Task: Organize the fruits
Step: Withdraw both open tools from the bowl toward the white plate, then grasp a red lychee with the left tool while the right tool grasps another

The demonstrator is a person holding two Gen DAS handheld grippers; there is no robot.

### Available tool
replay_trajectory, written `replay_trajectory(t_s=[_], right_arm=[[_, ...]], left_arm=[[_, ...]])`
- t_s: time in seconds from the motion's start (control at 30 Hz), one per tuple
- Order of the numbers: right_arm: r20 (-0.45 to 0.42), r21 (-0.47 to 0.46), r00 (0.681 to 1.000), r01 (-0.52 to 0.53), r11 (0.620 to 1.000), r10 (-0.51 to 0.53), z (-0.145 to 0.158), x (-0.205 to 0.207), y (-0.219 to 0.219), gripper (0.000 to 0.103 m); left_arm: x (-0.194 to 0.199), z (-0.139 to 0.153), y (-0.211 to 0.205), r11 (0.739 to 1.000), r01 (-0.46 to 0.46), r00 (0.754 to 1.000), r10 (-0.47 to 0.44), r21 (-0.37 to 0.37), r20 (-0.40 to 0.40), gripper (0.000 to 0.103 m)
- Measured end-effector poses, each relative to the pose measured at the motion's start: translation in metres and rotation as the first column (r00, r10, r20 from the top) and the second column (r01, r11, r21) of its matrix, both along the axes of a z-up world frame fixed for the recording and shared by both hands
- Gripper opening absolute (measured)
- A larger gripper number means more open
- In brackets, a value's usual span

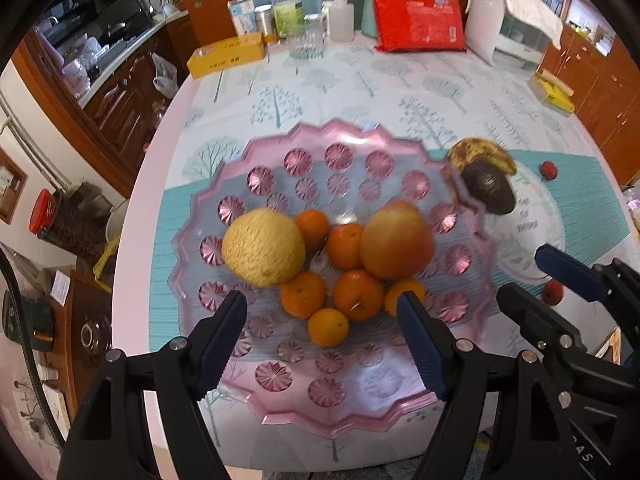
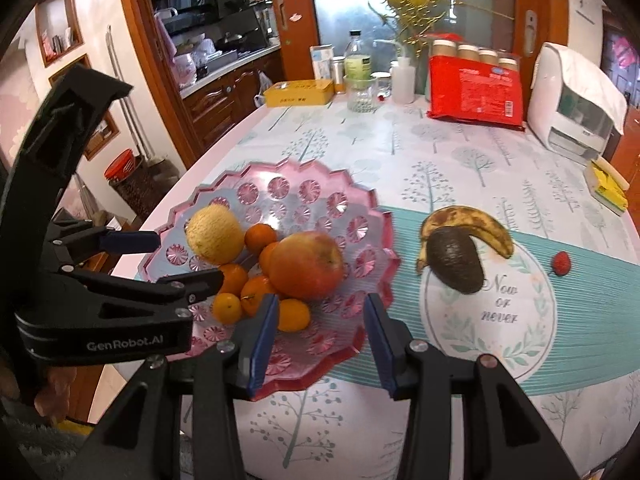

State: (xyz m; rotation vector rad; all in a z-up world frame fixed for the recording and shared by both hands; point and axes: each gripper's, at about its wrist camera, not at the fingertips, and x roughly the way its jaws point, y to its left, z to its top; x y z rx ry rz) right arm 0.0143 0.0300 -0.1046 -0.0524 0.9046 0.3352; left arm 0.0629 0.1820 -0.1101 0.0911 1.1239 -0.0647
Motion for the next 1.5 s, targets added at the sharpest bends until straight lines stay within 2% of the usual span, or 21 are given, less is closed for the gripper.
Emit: replay_trajectory(t_s=[0.37, 0.6, 0.83, 0.93, 1.27, 1.5], right_arm=[[0.034, -0.001, 0.993, 0.110, 0.994, -0.110, 0.012, -0.005, -0.045, 0.044], [0.052, 0.000, 0.978, 0.202, 0.979, -0.202, 0.019, -0.008, -0.083, 0.044], [0.090, -0.070, 0.960, 0.272, 0.960, -0.265, 0.021, -0.013, -0.114, 0.044], [0.076, -0.087, 0.952, 0.302, 0.949, -0.296, 0.018, -0.012, -0.130, 0.044], [0.014, -0.084, 0.926, 0.378, 0.922, -0.378, 0.006, -0.009, -0.190, 0.044], [-0.031, -0.062, 0.915, 0.401, 0.914, -0.403, -0.002, 0.000, -0.230, 0.044]], left_arm=[[-0.007, 0.031, -0.031, 0.997, 0.054, 0.987, -0.046, -0.049, 0.155, 0.076], [-0.008, 0.038, -0.054, 0.993, 0.101, 0.978, -0.088, -0.061, 0.192, 0.076], [0.002, 0.028, -0.073, 0.989, 0.125, 0.986, -0.115, -0.075, 0.124, 0.076], [0.005, 0.022, -0.085, 0.986, 0.149, 0.985, -0.140, -0.080, 0.102, 0.076], [0.003, 0.014, -0.143, 0.959, 0.275, 0.959, -0.267, -0.075, 0.093, 0.076], [0.009, -0.010, -0.188, 0.941, 0.320, 0.947, -0.320, -0.111, 0.022, 0.076]])
